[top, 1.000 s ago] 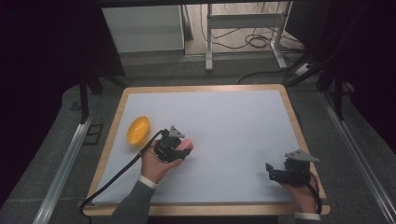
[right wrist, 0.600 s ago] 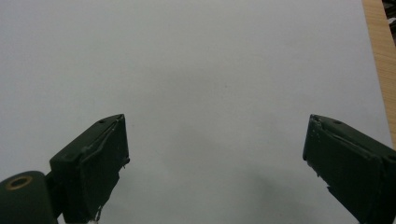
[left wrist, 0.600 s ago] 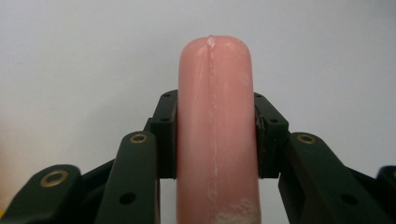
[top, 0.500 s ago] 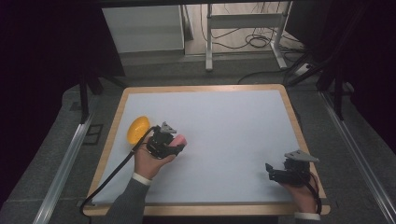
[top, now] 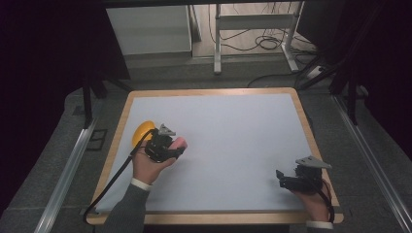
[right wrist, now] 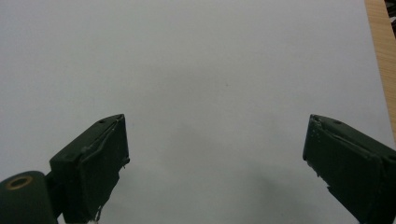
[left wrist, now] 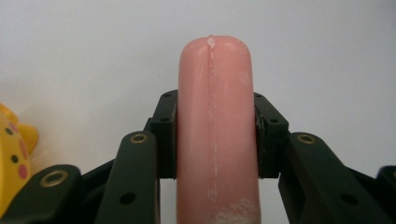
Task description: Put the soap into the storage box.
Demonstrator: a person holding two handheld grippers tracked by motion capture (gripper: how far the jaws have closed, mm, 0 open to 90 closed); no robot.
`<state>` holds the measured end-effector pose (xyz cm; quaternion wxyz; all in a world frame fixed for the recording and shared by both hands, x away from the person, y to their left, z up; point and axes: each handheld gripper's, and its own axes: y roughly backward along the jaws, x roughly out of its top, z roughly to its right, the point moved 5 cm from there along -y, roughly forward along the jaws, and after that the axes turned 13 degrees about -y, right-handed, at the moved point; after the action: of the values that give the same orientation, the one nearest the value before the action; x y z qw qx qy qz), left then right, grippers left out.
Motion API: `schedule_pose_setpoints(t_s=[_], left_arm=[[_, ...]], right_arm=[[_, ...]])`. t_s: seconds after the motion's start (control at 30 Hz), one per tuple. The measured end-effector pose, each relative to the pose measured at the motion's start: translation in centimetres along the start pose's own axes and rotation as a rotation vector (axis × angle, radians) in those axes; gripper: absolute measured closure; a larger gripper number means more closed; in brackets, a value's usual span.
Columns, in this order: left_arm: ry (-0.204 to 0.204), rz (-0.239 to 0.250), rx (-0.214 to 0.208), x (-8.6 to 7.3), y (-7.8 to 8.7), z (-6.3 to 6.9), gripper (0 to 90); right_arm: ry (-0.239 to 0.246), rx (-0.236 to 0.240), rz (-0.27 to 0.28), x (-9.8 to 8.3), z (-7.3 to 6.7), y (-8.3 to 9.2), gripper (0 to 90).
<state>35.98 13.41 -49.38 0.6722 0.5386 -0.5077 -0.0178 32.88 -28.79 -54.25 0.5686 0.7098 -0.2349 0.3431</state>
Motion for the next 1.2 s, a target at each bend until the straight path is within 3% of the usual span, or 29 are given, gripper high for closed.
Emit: schedule_pose_setpoints(t_s=[0.37, 1.2], left_arm=[[0.035, 0.010, 0.041, -0.5, 1.4, -2.2, 60.2], [0.071, -0.006, 0.081, -1.1, 2.3, -4.6, 60.2]], right_arm=[[-0.001, -0.002, -0.002, 0.0, 0.0, -0.1, 6.5], [0.000, -0.007, -0.002, -0.1, 0.1, -0.1, 6.5]])
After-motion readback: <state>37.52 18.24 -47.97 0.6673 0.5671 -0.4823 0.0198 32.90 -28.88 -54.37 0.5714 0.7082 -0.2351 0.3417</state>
